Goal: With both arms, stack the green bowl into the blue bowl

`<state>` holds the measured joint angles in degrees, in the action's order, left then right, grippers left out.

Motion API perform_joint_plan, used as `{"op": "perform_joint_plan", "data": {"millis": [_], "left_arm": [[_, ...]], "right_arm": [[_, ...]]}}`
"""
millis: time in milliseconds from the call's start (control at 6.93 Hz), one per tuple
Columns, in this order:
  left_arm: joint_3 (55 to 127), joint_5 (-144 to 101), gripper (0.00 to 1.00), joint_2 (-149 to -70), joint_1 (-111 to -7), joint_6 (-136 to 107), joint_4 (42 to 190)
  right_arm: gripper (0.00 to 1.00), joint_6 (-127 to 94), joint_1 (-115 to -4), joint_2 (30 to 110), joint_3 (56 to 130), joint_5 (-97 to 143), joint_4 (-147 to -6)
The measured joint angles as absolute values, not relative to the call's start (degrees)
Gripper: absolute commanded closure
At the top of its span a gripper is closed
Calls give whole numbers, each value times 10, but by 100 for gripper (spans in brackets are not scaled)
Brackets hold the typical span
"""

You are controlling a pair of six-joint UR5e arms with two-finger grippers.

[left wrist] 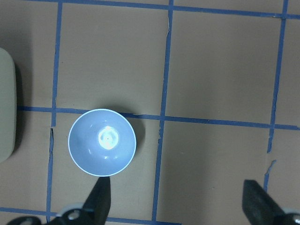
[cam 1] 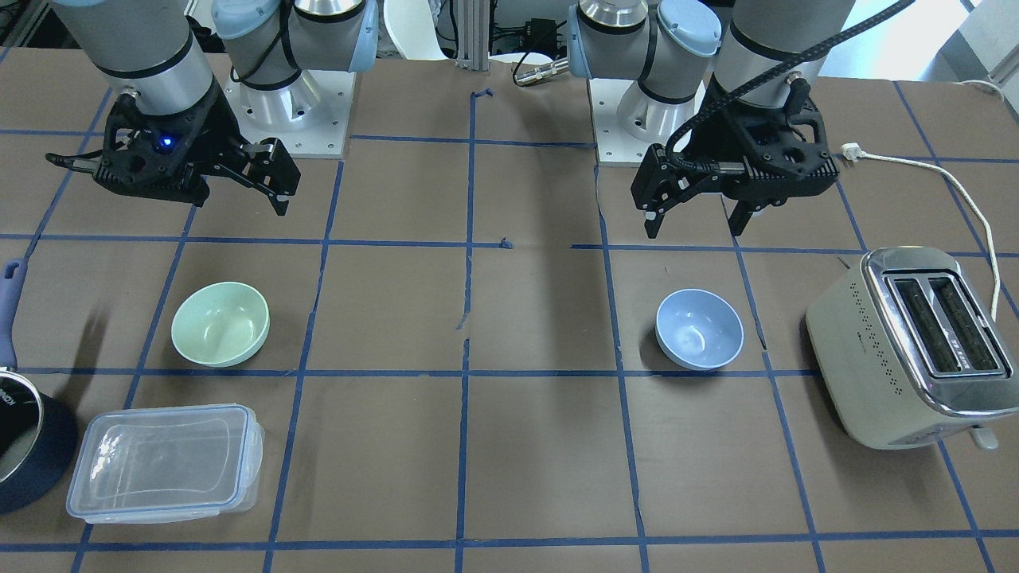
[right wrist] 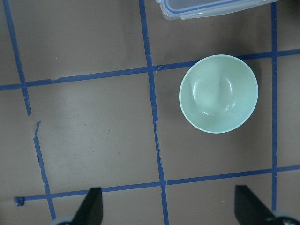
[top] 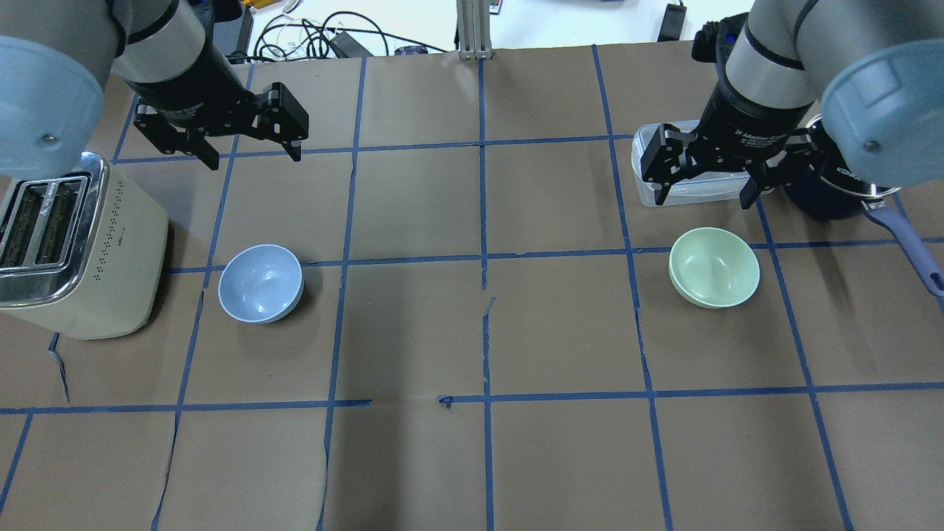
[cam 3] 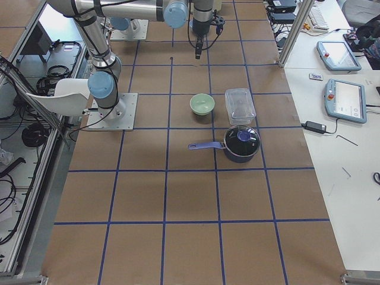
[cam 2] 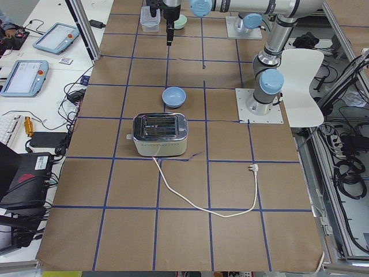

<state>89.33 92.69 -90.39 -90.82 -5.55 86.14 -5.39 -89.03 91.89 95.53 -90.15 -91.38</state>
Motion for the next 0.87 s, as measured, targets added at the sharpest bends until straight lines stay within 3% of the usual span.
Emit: {"op": "perform_joint_plan", "data": {"millis": [866], "left_arm": [[892, 927, 0, -908, -904, -54, 867]], "right_arm": [[0, -56, -890, 919, 957, -904, -913]]}}
